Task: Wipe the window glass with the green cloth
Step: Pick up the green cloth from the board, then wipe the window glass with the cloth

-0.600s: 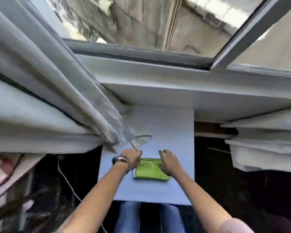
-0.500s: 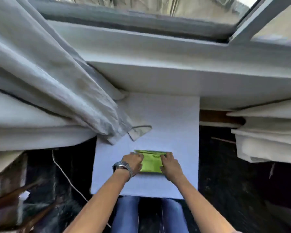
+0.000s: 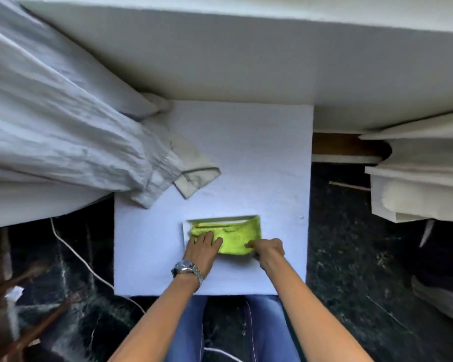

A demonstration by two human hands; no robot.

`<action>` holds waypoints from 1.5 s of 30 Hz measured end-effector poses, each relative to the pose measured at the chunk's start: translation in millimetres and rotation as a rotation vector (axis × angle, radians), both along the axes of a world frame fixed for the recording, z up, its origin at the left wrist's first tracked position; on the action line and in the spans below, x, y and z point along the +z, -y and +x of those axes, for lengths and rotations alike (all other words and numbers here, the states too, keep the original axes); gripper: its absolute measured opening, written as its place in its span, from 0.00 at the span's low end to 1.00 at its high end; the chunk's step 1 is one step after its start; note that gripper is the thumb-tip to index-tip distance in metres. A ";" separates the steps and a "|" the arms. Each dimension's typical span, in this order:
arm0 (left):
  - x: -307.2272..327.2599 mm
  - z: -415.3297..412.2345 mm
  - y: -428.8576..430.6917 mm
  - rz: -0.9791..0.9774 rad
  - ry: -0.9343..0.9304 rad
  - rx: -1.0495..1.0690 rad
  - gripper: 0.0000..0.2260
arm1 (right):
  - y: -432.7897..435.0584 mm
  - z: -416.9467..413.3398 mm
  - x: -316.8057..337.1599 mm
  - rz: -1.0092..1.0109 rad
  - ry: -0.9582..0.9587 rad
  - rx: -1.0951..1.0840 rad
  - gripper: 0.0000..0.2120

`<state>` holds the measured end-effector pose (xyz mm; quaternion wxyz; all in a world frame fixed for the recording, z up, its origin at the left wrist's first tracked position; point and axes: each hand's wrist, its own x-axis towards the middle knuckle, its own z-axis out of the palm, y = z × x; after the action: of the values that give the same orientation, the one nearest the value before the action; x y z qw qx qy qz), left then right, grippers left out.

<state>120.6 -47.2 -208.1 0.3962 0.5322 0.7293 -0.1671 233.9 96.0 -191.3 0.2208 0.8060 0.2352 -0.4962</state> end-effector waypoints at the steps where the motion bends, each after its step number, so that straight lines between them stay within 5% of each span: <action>1: 10.0 -5.8 -3.5 0.022 -0.017 -0.008 0.19 | -6.2 -2.7 8.4 -0.047 -0.035 -0.053 0.11; 6: 95.1 -42.5 -31.9 0.062 0.109 0.063 0.22 | -42.6 -37.1 111.0 -0.010 -0.202 -0.115 0.06; 10: 213.7 -73.4 -75.7 0.262 0.208 0.217 0.22 | -80.6 -83.6 234.4 0.137 -0.515 -0.308 0.07; 14: 343.6 -101.4 -128.9 0.546 0.308 0.503 0.16 | -140.2 -147.1 397.9 0.335 -0.733 -0.239 0.09; 20: 586.8 -186.5 -244.5 1.240 0.319 0.540 0.04 | -209.2 -220.9 679.9 0.935 -1.112 -0.232 0.08; 22: 670.5 -210.1 -274.6 1.437 0.352 0.493 0.09 | -214.7 -235.2 761.5 1.185 -1.204 -0.315 0.07; 25: 779.9 -244.3 -299.7 1.600 0.308 0.304 0.11 | -215.4 -260.2 872.7 1.542 -1.364 -0.456 0.10; 27: 834.2 -266.3 -303.3 1.616 0.306 0.247 0.13 | -213.0 -279.8 930.1 1.816 -1.406 -0.328 0.18; 29: 874.9 -293.0 -293.2 1.680 0.265 0.298 0.12 | -214.9 -304.8 962.0 2.039 -1.228 0.079 0.24; 31: 905.9 -320.1 -275.0 1.845 0.051 0.386 0.10 | -218.9 -323.7 964.3 2.213 -0.777 0.487 0.26; 34: 946.4 -361.2 -249.3 2.054 -0.328 0.428 0.17 | -232.3 -329.2 947.3 2.474 -0.254 0.745 0.29; 40: 1031.2 -437.1 -234.2 2.007 -0.884 0.318 0.25 | -267.9 -329.0 954.1 2.591 -0.085 0.972 0.37; 45: 1041.4 -486.2 -252.5 1.963 -1.047 0.172 0.29 | -286.6 -333.9 1012.8 2.670 0.034 1.072 0.42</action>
<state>-365.7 205.4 833.3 -0.5420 0.4262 0.6565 0.3060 -100.0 382.6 821.5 -0.5262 0.2282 0.7826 0.2418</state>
